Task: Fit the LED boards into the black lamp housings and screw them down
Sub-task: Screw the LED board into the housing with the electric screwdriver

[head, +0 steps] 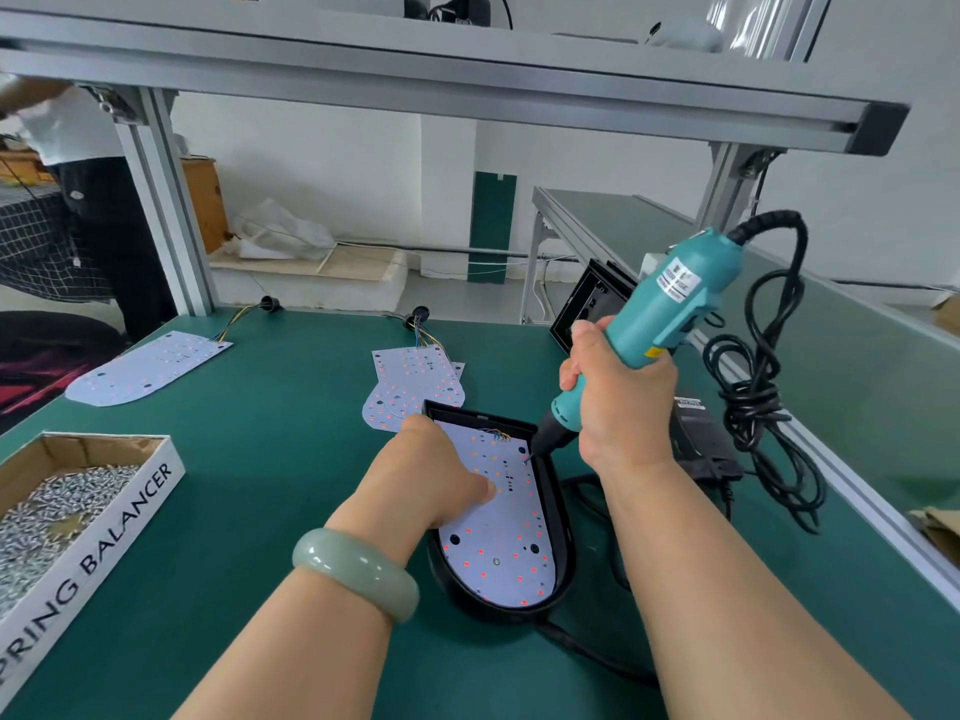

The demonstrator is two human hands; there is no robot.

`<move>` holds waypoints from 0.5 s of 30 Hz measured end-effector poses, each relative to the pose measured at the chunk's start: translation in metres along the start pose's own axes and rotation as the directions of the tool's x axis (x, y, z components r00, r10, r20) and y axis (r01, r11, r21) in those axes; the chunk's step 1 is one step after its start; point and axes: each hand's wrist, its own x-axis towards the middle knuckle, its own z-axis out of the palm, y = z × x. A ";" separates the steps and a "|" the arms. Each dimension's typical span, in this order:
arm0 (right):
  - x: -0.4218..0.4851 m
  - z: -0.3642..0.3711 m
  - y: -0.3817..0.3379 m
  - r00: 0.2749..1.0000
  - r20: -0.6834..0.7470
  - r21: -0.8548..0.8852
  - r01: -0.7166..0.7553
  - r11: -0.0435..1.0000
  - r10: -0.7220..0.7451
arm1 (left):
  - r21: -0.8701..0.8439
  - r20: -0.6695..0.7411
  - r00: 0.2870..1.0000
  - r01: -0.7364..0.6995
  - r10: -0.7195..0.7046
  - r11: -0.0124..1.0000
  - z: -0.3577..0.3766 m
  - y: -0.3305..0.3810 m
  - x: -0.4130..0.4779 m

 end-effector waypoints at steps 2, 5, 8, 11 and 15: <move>-0.003 0.003 -0.003 0.998 0.067 -0.051 0.022 0.998 -0.018 | -0.002 0.002 1.000 0.006 -0.006 1.000 -0.001 -0.001 0.000; -0.007 0.009 -0.012 0.997 0.052 -0.062 0.057 0.996 -0.053 | -0.001 0.006 1.000 0.006 -0.006 1.000 -0.001 -0.003 0.000; -0.007 0.010 -0.028 0.987 -0.151 0.095 0.069 0.993 -0.054 | -0.025 0.015 1.000 0.006 -0.005 1.000 -0.003 -0.005 0.001; -0.011 -0.002 -0.037 0.950 -0.310 0.261 0.060 0.963 0.025 | -0.046 0.026 1.000 0.009 -0.008 0.999 -0.003 -0.010 0.002; -0.032 -0.027 -0.031 0.909 -0.394 0.345 0.010 0.939 0.135 | -0.012 -0.034 0.999 0.016 -0.016 1.000 -0.007 -0.016 -0.001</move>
